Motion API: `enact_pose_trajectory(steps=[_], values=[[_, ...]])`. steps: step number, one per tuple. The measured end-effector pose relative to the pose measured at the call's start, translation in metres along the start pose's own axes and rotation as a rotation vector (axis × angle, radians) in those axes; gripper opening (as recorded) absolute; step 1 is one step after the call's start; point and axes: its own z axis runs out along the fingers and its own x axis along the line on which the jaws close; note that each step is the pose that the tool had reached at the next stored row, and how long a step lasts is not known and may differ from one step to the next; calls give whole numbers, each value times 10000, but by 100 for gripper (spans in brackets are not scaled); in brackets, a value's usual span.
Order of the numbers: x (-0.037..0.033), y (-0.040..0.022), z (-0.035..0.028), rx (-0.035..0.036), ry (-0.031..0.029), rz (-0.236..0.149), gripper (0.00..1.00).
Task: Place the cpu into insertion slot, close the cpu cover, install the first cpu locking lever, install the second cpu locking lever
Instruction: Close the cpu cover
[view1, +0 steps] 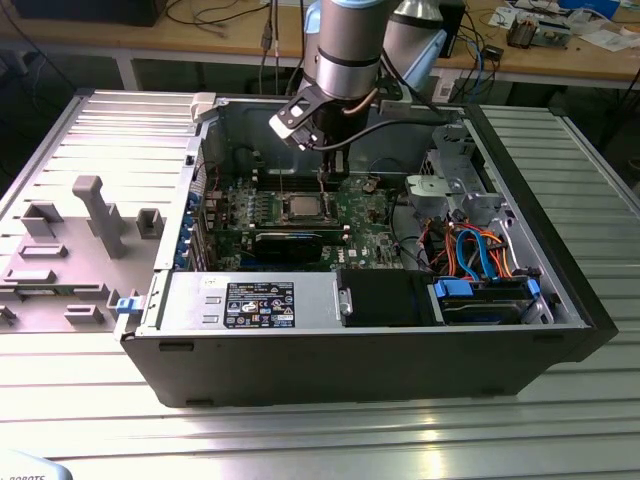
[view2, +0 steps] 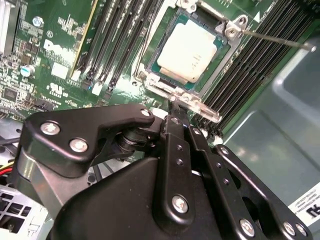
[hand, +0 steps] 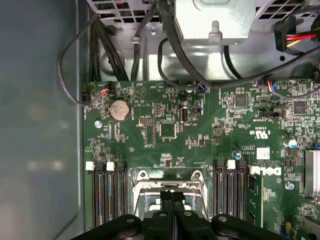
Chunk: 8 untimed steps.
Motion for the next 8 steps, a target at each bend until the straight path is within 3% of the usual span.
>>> enact_pose_trajectory(steps=[8], values=[[-1, -78, 26, 0, 1, 0, 11]])
